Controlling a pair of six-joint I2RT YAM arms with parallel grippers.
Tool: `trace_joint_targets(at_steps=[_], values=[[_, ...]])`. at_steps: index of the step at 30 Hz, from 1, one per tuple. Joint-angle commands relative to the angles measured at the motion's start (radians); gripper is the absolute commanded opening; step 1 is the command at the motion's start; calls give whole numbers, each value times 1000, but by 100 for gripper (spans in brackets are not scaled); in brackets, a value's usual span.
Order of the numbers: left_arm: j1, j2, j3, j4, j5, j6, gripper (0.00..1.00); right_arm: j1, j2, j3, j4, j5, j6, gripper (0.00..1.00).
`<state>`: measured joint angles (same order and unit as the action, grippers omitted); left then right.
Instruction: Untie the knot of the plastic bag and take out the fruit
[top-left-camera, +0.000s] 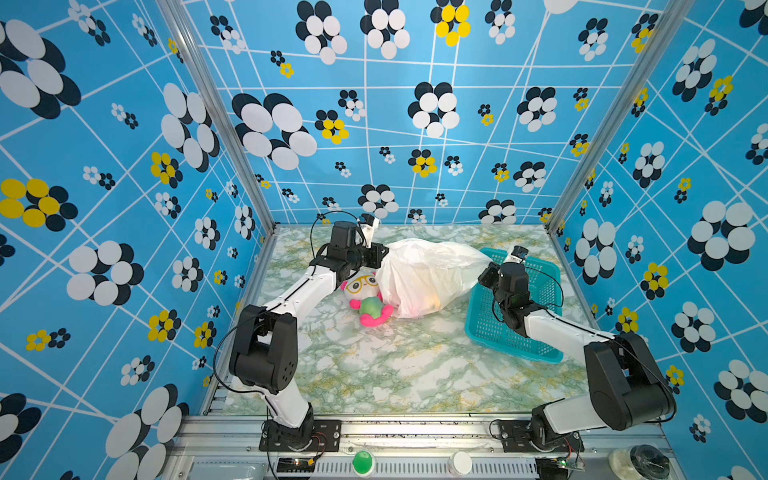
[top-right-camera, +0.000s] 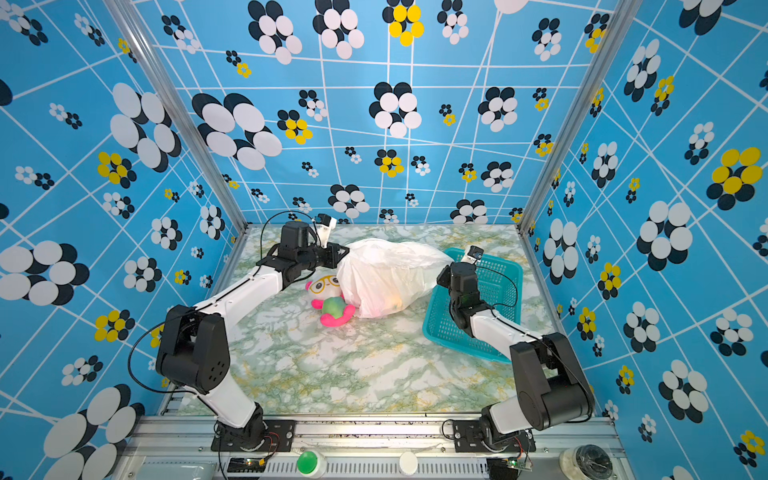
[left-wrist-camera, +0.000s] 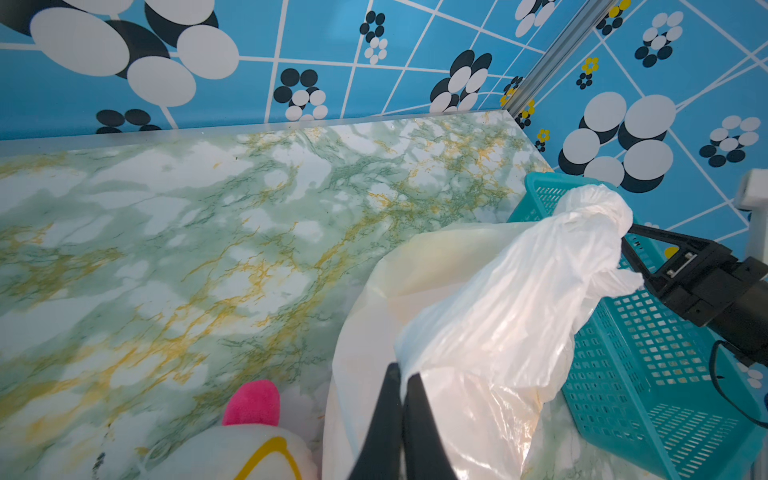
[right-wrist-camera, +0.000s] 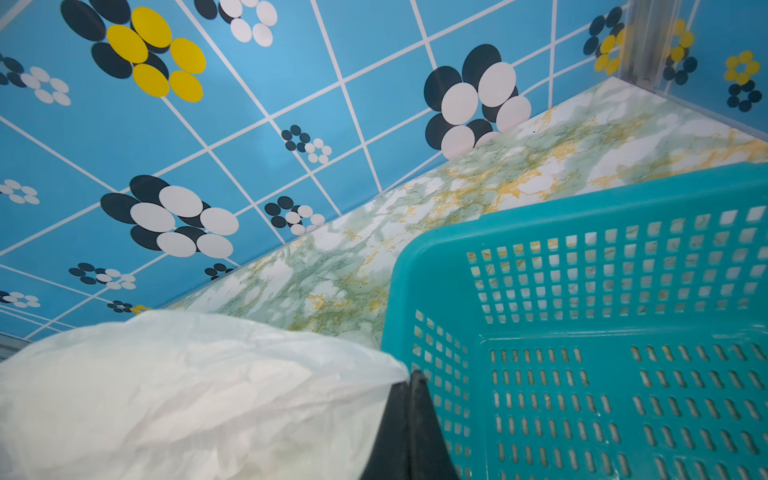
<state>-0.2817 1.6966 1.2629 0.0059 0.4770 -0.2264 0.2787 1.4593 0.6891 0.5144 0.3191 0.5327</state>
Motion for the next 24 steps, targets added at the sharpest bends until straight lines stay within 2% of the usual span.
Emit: trace_joint_targets(at_steps=[1,13,21,24], values=[[26,-32,-19,48,13,-27,0,-16,-51,-36,55,75,23,0],[67,-20,-48,149,133,-108,0,-17,-112,-125,160,45,20,0],[79,-9,-54,187,172,-138,0,-16,-168,-176,222,15,-5,0],[76,-3,-44,183,207,-122,0,-16,-176,-188,268,-44,-44,2]])
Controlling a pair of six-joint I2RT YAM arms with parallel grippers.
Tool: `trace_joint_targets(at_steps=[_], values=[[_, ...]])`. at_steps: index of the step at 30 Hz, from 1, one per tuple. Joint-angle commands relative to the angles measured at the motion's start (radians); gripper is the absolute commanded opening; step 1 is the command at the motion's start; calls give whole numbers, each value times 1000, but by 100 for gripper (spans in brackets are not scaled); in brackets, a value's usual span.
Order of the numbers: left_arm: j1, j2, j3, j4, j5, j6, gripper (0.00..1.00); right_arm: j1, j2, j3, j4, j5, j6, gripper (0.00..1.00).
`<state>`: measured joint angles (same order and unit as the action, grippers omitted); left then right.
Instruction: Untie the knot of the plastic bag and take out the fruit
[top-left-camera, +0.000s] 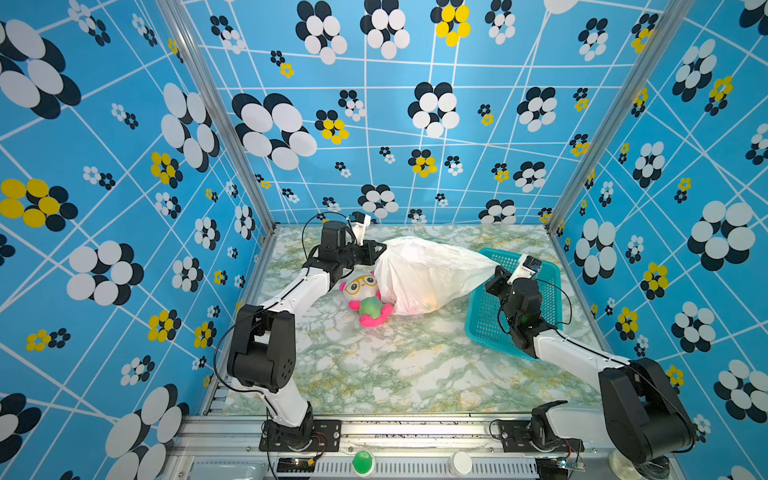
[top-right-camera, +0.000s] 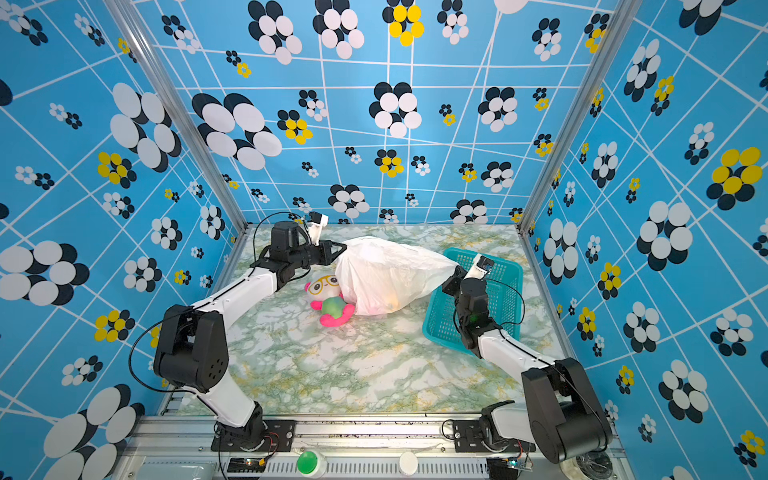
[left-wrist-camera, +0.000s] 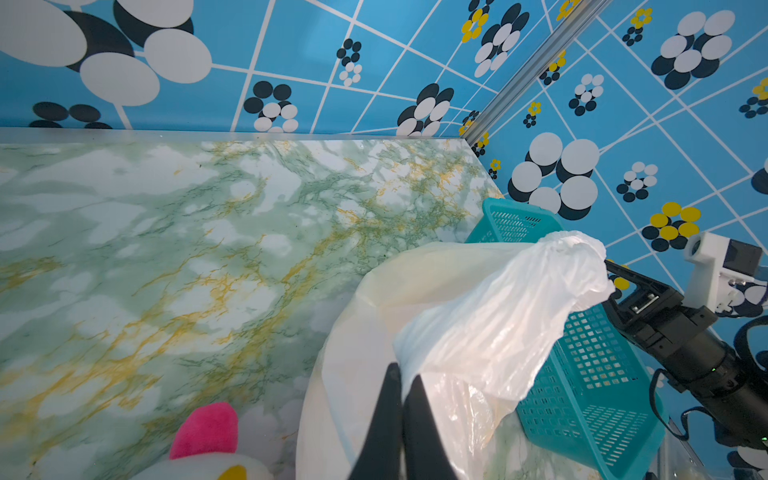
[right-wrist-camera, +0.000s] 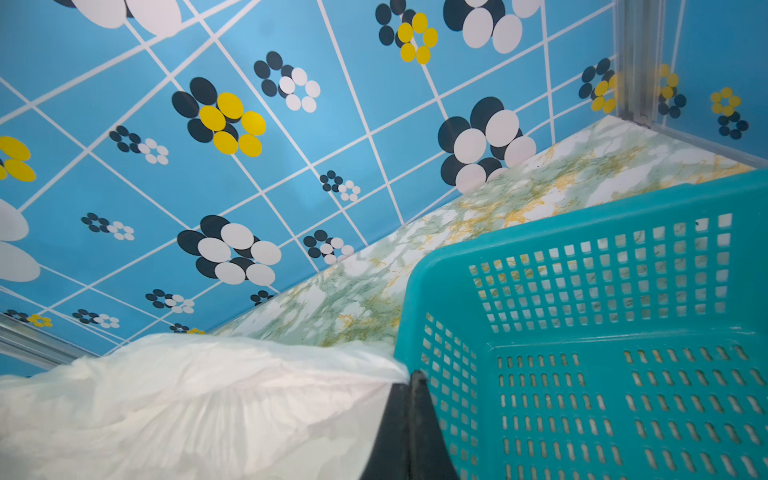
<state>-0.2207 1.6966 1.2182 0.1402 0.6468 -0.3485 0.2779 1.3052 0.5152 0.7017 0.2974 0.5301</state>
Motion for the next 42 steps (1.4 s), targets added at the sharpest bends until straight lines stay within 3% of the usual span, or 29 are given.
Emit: trace_joint_targets(at_steps=[1,3,4,6,7,10,13,16,27,32,34,36,37,39,40,41,42], values=[[9,-6,4,38,36,13,5,-16,-23,-6,82,-53,-59,7],[-14,-16,10,5,10,46,30,-16,-19,20,61,-115,-93,18],[-30,-23,13,-16,-19,72,48,-16,-16,38,42,-147,-110,26],[-61,-39,21,-66,-81,126,73,-16,-17,76,-13,-185,-135,44],[-82,-49,24,-88,-119,153,82,-16,-19,99,-53,-200,-147,54],[-136,-73,30,-144,-224,223,99,-16,-7,206,-227,-247,-190,70],[-183,-69,53,-187,-300,272,99,-14,56,332,-395,-294,-222,76],[-208,-35,89,-225,-338,295,99,-13,140,403,-445,-373,-241,80],[-255,61,198,-301,-443,315,99,-7,326,583,-600,-452,-304,80],[-274,124,275,-343,-447,333,99,0,366,620,-623,-453,-315,73],[-284,151,307,-363,-442,344,99,0,378,634,-637,-437,-317,59],[-289,168,324,-370,-437,346,87,0,378,637,-643,-418,-317,37],[-290,174,327,-369,-428,345,72,0,374,634,-642,-410,-316,26],[-290,176,328,-362,-419,340,27,0,363,625,-634,-388,-310,8],[-290,173,327,-360,-423,335,12,-1,357,618,-627,-364,-304,0],[-290,170,324,-358,-425,332,2,0,349,611,-624,-335,-297,0],[-290,165,321,-358,-428,333,0,0,341,603,-620,-306,-291,0]])
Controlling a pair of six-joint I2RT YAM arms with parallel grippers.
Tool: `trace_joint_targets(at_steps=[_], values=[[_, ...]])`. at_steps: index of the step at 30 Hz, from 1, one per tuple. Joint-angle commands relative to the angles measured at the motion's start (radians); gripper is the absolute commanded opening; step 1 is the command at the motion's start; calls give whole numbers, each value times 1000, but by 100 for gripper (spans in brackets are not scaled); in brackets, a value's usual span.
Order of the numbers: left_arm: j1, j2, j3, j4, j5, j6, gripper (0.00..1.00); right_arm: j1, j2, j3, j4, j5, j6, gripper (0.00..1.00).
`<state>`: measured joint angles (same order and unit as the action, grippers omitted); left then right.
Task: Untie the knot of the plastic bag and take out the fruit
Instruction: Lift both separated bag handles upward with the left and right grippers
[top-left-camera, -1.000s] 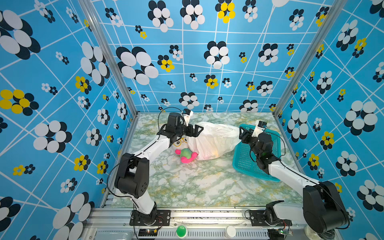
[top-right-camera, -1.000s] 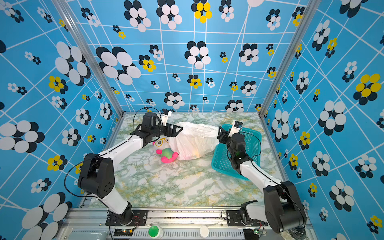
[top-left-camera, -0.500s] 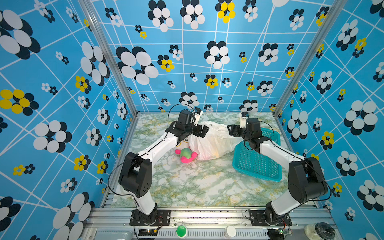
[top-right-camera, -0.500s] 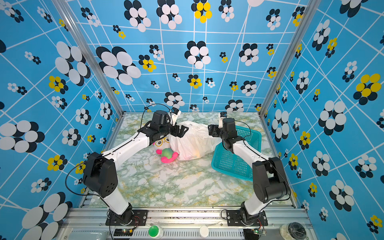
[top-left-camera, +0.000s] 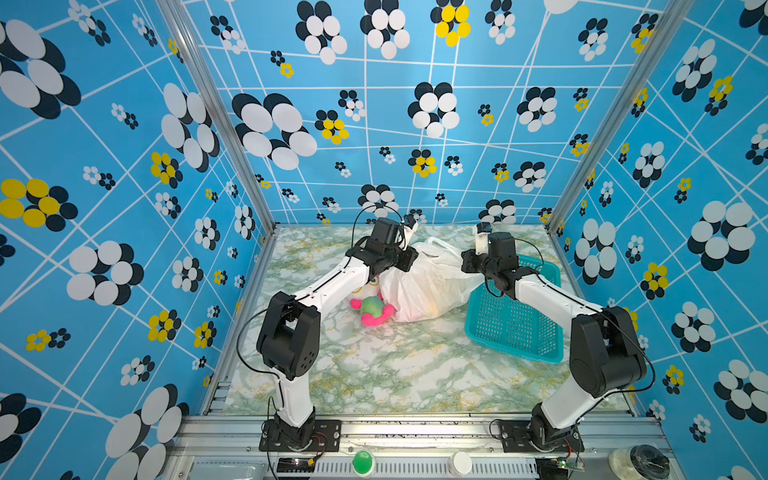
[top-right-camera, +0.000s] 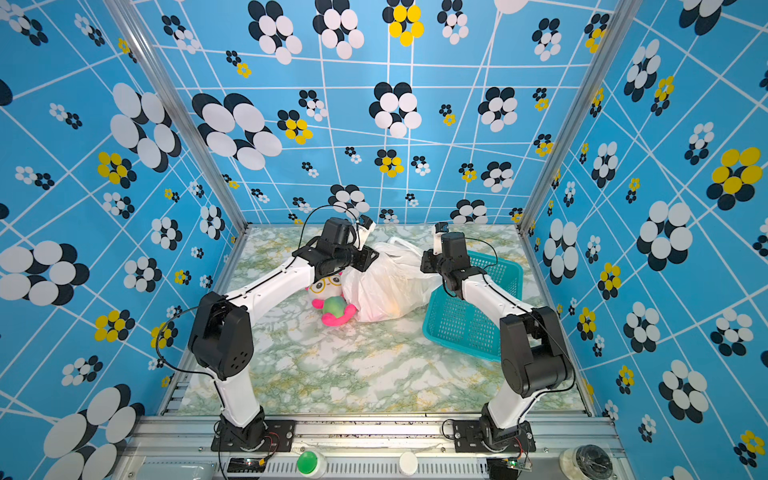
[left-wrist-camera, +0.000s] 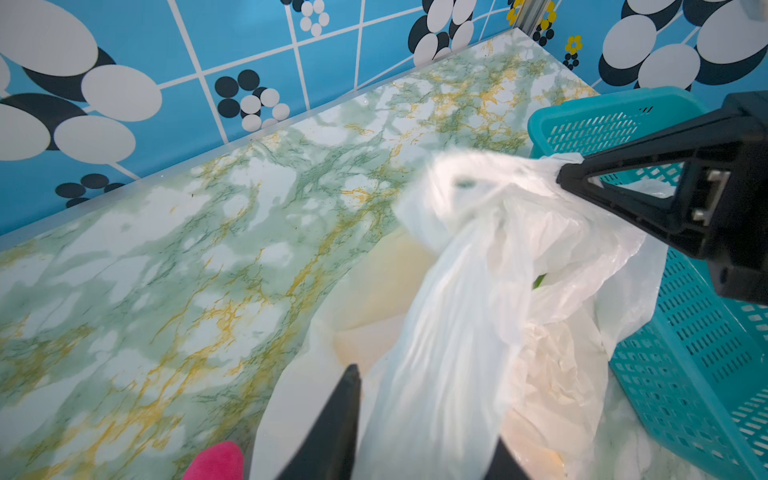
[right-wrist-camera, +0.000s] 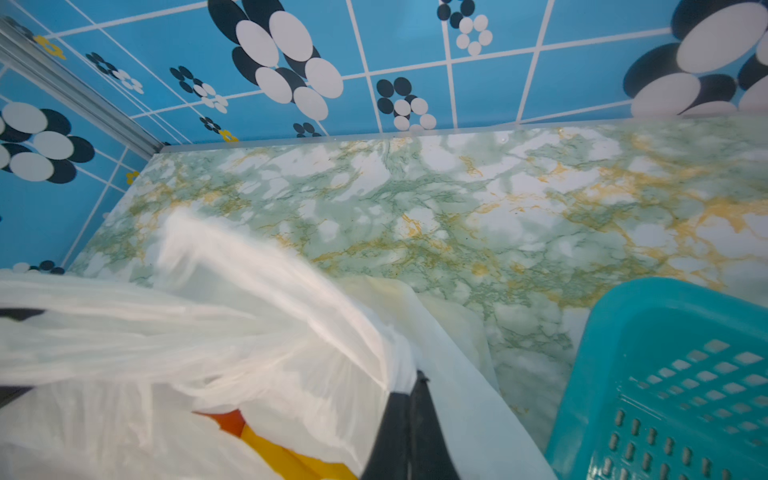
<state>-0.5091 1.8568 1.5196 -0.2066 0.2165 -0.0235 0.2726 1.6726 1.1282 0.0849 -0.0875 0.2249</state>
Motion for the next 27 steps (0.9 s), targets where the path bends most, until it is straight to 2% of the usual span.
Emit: trace_joint_targets(at_steps=[1,13,20,21,23,25,27], values=[[-2,-1,14,-8,0,8,0,5,-37,-23,8,104,18,0],[28,-94,-104,97,-25,-28,0,5,-201,-213,190,218,88,0],[63,-177,-207,215,69,-76,0,5,-294,-334,338,195,105,0],[61,-182,-209,214,98,-66,0,5,-304,-339,349,182,103,4],[53,-187,-212,211,143,-46,0,4,-311,-337,346,152,102,23],[44,-192,-217,215,151,-34,0,5,-308,-320,329,116,101,46],[43,-195,-222,220,165,-33,0,5,-299,-302,318,87,103,61]])
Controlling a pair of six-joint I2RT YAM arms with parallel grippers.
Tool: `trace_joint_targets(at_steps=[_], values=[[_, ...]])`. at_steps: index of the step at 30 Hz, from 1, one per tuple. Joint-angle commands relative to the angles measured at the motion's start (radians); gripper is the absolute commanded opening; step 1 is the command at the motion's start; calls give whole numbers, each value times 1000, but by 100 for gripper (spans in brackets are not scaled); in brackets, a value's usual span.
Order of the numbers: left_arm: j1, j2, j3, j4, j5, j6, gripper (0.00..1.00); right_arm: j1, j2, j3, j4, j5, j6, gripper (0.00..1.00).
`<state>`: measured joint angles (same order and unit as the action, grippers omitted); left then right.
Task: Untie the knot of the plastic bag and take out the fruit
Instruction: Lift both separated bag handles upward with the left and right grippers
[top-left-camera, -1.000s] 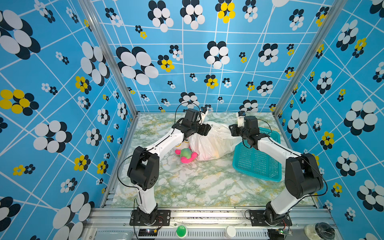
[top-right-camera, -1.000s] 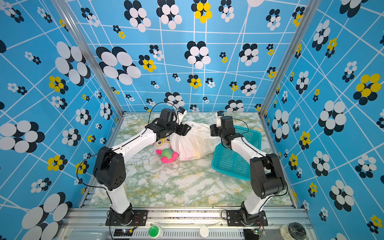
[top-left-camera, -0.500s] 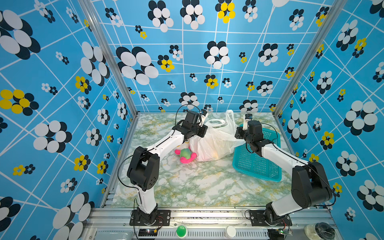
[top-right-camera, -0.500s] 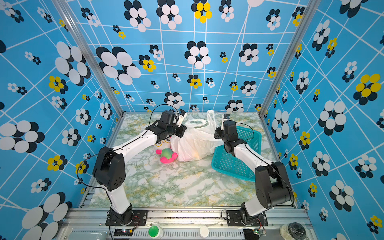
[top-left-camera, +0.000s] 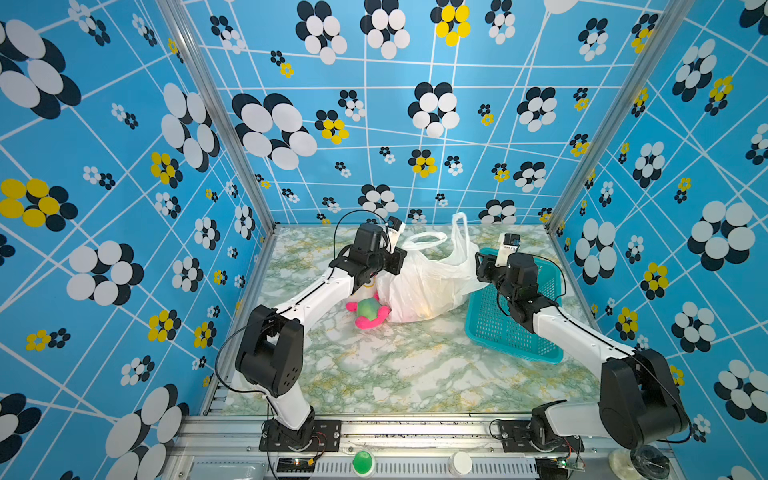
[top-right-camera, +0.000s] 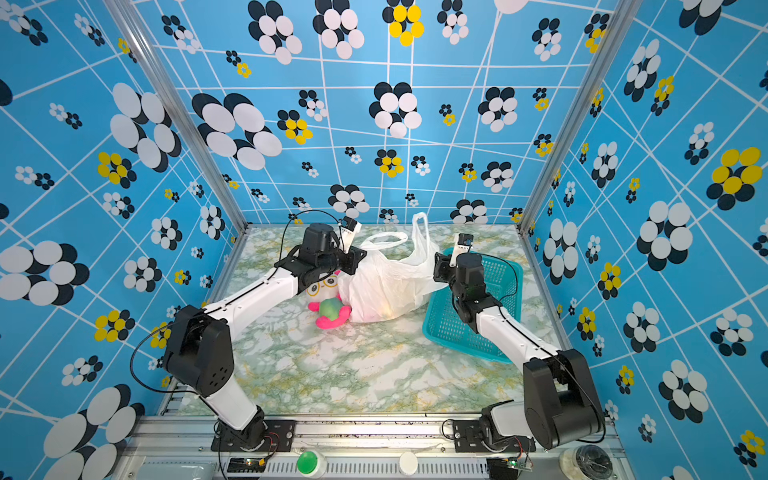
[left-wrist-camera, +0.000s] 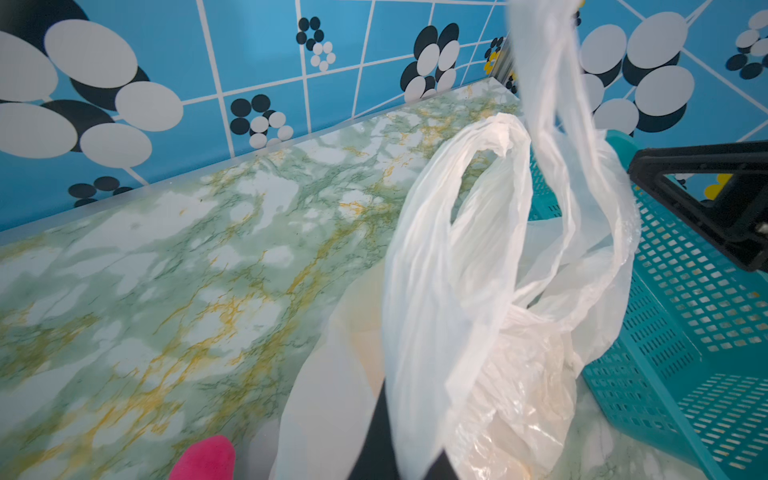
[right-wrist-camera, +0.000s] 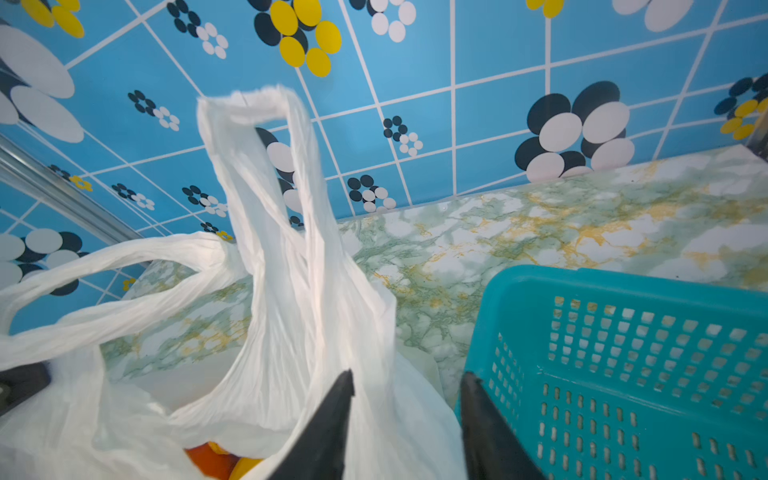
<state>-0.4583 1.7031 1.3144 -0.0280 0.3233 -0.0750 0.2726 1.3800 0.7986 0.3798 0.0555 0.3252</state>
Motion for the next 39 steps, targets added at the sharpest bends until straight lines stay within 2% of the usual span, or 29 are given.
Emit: trace_joint_targets(at_steps=[1,3,8,12,18,23,25,27,29,31,33,35,39], values=[[-8,-43,-17,43,65,20,0,5,1,41,13,-66,5,68],[-7,-44,-19,41,84,26,0,4,24,78,-20,-67,12,79],[-8,-46,-16,34,98,29,0,4,118,215,-123,-170,5,86],[-8,-46,-15,32,99,29,0,5,221,336,-238,-150,10,87],[-8,-51,-17,31,99,32,0,5,345,460,-317,-152,-9,86],[-8,-52,-18,30,97,33,0,4,430,555,-373,-137,-19,79],[-8,-54,-19,28,94,34,0,4,454,580,-380,-125,-18,72],[-8,-56,-20,28,91,36,0,5,468,600,-388,-119,-18,58],[-8,-59,-22,28,87,38,0,5,475,615,-391,-110,-15,35],[-8,-59,-24,30,81,38,0,5,470,622,-391,-98,-13,18],[-6,-57,-24,32,71,38,0,5,458,630,-394,-77,-11,6],[-1,-47,-15,34,47,25,0,4,446,646,-403,-54,-4,0],[38,0,39,43,50,-63,0,5,423,672,-394,-25,26,0]])
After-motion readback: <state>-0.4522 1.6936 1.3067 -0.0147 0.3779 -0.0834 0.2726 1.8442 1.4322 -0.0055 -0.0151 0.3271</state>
